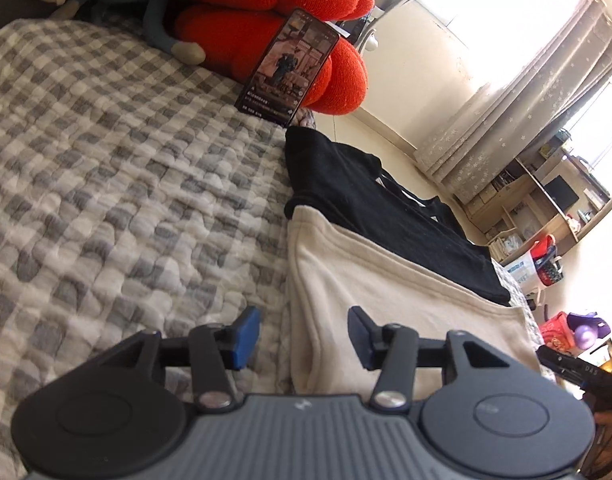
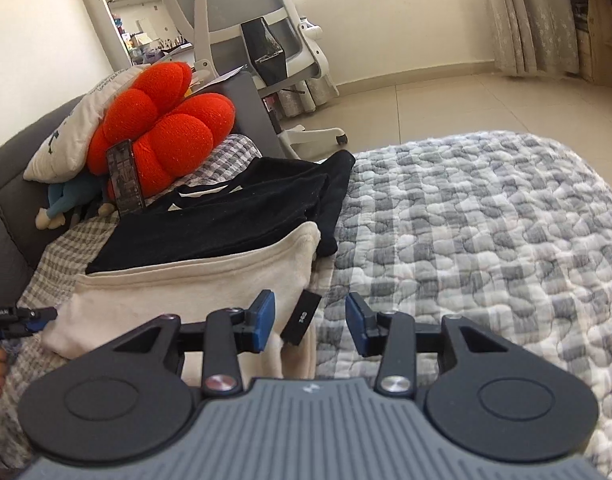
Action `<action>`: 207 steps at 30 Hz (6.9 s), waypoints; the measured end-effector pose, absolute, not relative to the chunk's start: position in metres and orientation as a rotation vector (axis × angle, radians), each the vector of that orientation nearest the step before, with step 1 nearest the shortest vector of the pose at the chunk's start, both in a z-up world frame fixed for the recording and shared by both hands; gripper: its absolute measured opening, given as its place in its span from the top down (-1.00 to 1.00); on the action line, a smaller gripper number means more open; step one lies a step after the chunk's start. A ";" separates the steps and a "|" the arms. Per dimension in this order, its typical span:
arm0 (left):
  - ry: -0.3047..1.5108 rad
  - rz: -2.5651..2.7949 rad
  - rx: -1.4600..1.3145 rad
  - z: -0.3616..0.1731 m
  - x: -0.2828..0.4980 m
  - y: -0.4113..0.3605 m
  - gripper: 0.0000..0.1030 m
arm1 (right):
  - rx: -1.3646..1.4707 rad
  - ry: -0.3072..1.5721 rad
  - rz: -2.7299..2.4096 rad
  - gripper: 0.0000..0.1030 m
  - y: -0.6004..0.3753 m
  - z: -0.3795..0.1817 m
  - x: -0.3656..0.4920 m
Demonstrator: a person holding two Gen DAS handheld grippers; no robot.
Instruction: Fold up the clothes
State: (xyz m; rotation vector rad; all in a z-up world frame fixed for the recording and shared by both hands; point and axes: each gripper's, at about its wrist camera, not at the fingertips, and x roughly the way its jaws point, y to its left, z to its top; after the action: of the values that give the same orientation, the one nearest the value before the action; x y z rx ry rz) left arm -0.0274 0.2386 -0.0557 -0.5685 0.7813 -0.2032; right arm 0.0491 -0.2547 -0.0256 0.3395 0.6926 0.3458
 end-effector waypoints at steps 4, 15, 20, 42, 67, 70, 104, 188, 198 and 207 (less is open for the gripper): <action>0.816 -0.239 -0.663 -0.062 -0.036 0.242 0.01 | 0.432 0.718 0.379 0.16 -0.261 -0.024 0.035; 0.850 -0.142 -0.636 -0.065 -0.032 0.236 0.39 | 0.520 0.781 0.284 0.26 -0.272 -0.041 0.033; 0.863 -0.198 -0.655 -0.061 -0.029 0.236 0.06 | 0.607 0.797 0.301 0.15 -0.282 -0.038 0.032; 0.942 -0.239 -0.922 -0.070 -0.052 0.224 0.04 | 0.800 0.905 0.388 0.14 -0.279 -0.041 0.013; 0.539 0.216 -1.039 -0.085 -0.077 0.190 0.89 | 1.090 0.569 0.107 0.75 -0.267 -0.069 0.006; 0.546 0.216 -1.026 -0.075 -0.085 0.188 0.89 | 1.116 0.553 0.118 0.75 -0.269 -0.058 -0.001; 0.742 0.072 -0.593 -0.038 -0.130 0.184 0.37 | 0.756 0.701 0.146 0.14 -0.277 -0.025 -0.069; 1.025 -0.324 -0.860 -0.070 -0.105 0.239 0.80 | 0.930 1.005 0.388 0.62 -0.302 -0.041 -0.039; 0.846 -0.413 -1.073 -0.062 -0.112 0.251 0.82 | 1.109 0.870 0.477 0.67 -0.309 -0.023 -0.034; 0.610 -0.409 -1.311 -0.063 -0.091 0.256 0.83 | 1.240 0.740 0.488 0.67 -0.310 -0.013 -0.009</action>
State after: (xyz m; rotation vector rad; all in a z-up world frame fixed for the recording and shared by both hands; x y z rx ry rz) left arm -0.0915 0.2556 -0.0628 -1.3113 0.6098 -0.4094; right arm -0.0093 -0.3097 -0.0130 1.2400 0.7398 0.4879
